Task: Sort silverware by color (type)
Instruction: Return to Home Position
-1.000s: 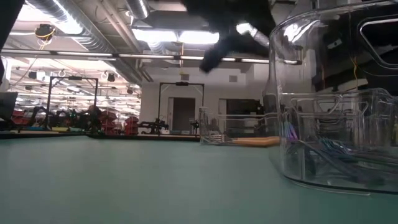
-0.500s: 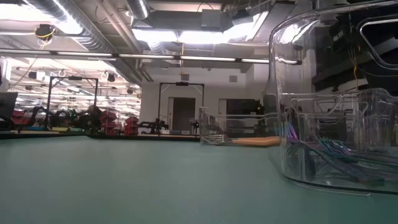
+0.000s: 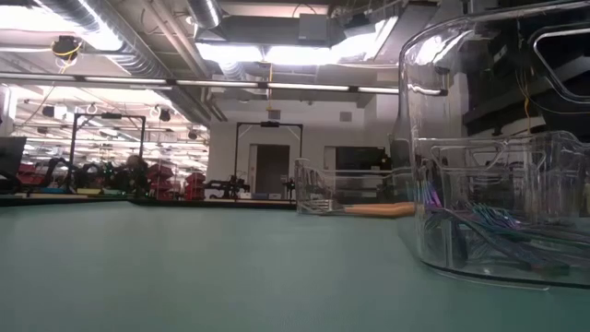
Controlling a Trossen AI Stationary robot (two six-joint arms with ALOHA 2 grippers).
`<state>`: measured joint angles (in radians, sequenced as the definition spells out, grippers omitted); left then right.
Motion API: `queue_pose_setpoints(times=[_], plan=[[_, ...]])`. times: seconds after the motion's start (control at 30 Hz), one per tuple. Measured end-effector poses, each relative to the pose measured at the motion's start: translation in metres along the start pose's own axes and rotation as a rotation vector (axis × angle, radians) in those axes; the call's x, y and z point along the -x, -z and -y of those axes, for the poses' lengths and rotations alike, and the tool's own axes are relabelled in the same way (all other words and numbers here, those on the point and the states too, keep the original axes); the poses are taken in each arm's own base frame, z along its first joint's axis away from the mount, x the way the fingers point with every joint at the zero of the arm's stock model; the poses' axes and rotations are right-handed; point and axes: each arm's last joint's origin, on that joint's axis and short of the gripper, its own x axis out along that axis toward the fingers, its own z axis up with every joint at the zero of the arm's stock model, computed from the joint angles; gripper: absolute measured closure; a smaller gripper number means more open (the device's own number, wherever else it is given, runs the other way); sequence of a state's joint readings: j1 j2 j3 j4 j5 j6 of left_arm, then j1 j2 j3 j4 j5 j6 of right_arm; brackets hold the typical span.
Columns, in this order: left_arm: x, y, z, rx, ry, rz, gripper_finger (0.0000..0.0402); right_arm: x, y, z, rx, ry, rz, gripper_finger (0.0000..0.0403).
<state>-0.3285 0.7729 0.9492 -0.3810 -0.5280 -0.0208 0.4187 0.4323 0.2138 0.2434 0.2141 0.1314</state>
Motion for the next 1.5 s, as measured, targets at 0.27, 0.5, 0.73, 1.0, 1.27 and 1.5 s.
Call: queue_pose_setpoints(times=[0.27, 0.5, 0.73, 1.0, 1.27, 1.5], plan=[[0.030, 0.088, -0.017, 0.078, 0.064, 0.138, 0.0331, 0.004, -0.003, 0.004, -0.007, 0.104, 0.039, 0.0325], [0.039, 0.139, -0.023, 0.108, 0.066, 0.204, 0.0331, 0.016, -0.012, 0.005, -0.023, 0.076, 0.120, 0.0325], [0.038, 0.162, -0.024, 0.088, 0.053, 0.267, 0.0331, 0.034, -0.015, 0.009, -0.010, 0.103, 0.161, 0.0325], [0.025, 0.181, -0.018, 0.069, 0.042, 0.326, 0.0331, 0.049, -0.014, 0.012, -0.011, 0.088, 0.172, 0.0325], [0.016, 0.196, -0.020, 0.076, -0.022, 0.346, 0.0331, 0.049, -0.011, 0.012, -0.012, 0.089, 0.164, 0.0325], [0.014, 0.195, -0.025, 0.034, -0.016, 0.366, 0.0331, 0.037, 0.021, 0.014, -0.029, 0.090, 0.178, 0.0325]])
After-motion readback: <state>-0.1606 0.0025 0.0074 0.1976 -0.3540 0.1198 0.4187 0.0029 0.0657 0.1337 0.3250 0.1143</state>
